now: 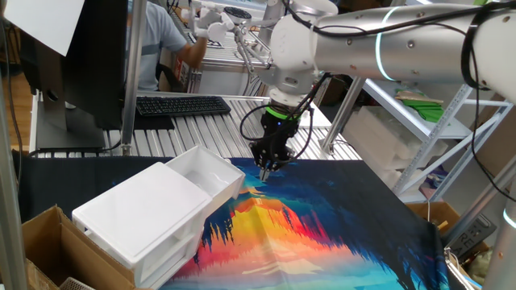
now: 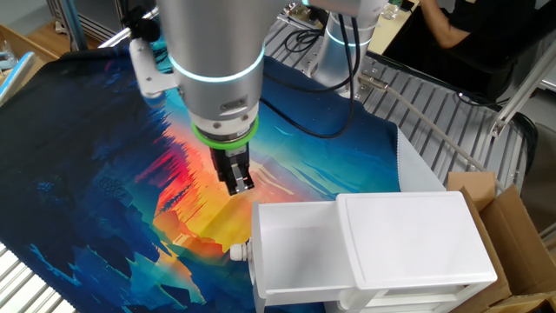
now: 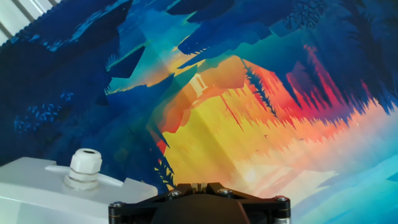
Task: Grasp the handle and close the drawer
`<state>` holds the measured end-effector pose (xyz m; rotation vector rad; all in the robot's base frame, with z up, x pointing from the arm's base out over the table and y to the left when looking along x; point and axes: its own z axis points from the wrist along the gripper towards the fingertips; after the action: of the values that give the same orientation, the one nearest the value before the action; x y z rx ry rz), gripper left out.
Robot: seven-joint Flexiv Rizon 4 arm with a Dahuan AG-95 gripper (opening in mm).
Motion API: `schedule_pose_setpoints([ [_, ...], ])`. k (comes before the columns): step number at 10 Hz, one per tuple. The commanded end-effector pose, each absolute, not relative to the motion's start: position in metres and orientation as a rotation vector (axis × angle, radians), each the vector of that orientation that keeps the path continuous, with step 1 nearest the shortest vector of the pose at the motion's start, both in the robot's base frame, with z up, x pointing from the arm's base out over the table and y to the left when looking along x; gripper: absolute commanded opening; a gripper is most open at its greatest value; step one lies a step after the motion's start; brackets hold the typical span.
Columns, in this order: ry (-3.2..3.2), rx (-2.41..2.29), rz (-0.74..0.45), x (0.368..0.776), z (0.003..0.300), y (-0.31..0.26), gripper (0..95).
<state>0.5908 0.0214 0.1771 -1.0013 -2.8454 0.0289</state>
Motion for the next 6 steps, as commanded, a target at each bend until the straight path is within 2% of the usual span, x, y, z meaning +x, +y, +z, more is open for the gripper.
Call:
schedule_pose_setpoints([
  [1,-2.853,-0.988,0.033,0.5900,0.1763,0.0214,0.0],
  [6,-2.871,-0.942,0.016,0.5900,0.1763,0.0214,0.0],
])
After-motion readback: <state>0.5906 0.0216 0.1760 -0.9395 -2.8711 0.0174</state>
